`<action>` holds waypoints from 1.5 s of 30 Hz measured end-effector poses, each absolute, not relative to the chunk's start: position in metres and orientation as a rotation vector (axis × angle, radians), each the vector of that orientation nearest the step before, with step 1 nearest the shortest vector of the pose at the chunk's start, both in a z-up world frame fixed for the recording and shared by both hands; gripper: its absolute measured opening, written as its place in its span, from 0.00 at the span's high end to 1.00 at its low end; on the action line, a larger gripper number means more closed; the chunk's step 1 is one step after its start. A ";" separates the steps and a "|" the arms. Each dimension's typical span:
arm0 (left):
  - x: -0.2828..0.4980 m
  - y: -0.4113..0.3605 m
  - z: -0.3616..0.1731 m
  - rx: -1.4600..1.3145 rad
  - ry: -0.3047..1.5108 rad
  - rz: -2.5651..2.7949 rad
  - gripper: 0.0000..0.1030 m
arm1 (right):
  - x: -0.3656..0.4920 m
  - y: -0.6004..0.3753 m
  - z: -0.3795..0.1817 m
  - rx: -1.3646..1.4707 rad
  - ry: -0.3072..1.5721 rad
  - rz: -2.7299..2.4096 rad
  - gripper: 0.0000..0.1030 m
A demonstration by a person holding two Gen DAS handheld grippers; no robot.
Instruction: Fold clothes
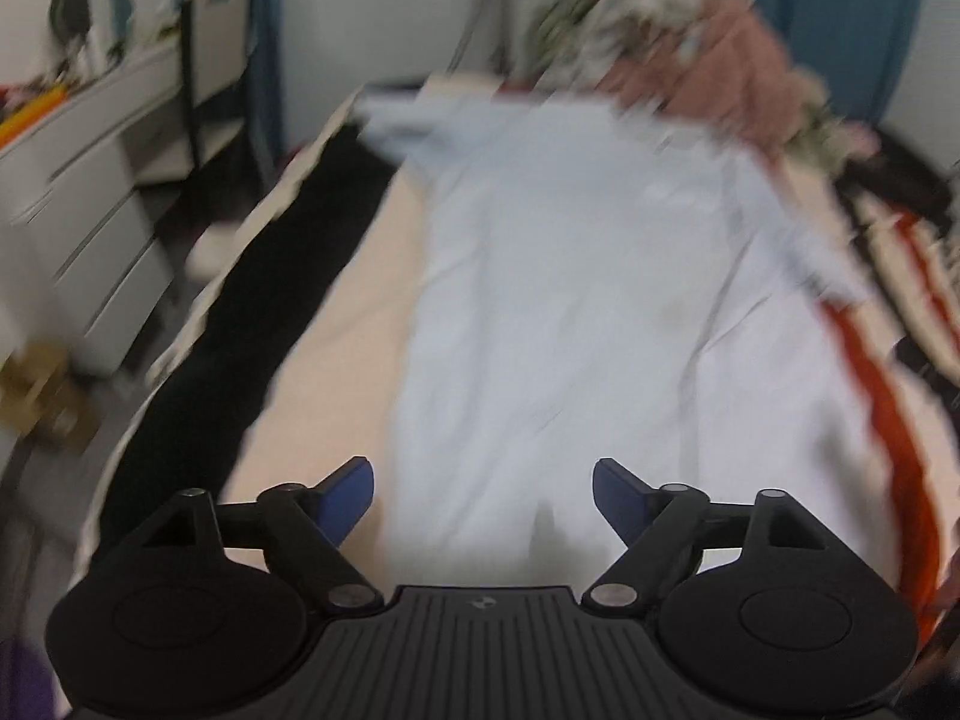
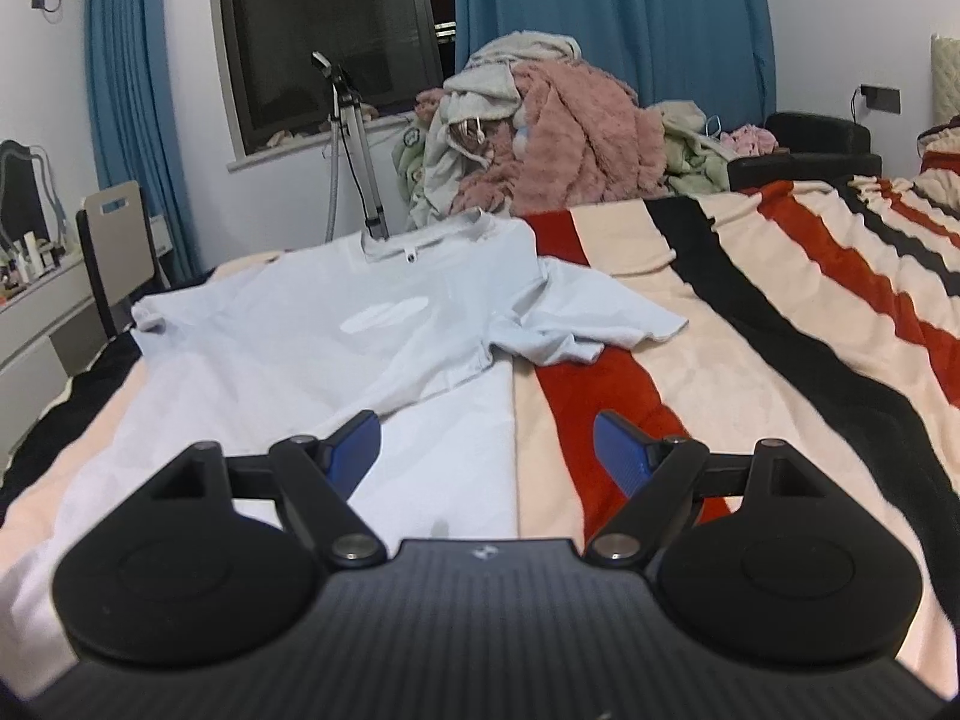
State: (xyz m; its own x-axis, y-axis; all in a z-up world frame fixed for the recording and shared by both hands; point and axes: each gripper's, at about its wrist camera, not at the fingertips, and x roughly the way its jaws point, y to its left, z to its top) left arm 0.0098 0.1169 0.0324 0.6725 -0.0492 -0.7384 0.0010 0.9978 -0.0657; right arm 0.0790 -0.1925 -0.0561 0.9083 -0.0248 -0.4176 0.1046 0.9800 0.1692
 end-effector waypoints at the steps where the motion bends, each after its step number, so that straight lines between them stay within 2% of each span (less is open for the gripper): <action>1: 0.014 0.108 0.035 -0.065 0.803 -0.042 0.15 | 0.078 -0.193 -0.054 0.188 0.418 -0.067 0.22; 4: 0.028 0.077 0.036 -0.074 0.719 -0.076 0.08 | 0.074 -0.195 -0.049 0.191 0.387 -0.069 0.22; 8: 0.044 0.040 0.030 -0.083 0.624 -0.129 0.03 | 0.072 -0.198 -0.043 0.188 0.342 -0.073 0.22; 13: 0.053 0.015 -0.010 -0.055 0.547 -0.146 0.02 | 0.072 -0.197 -0.042 0.164 0.295 -0.076 0.22; 35: 0.049 0.046 -0.025 -0.096 0.530 -0.095 0.01 | 0.086 -0.206 -0.045 0.243 0.295 -0.085 0.22; 45: 0.053 0.049 -0.033 -0.100 0.550 -0.070 0.00 | 0.152 -0.265 -0.073 0.383 0.346 -0.187 0.22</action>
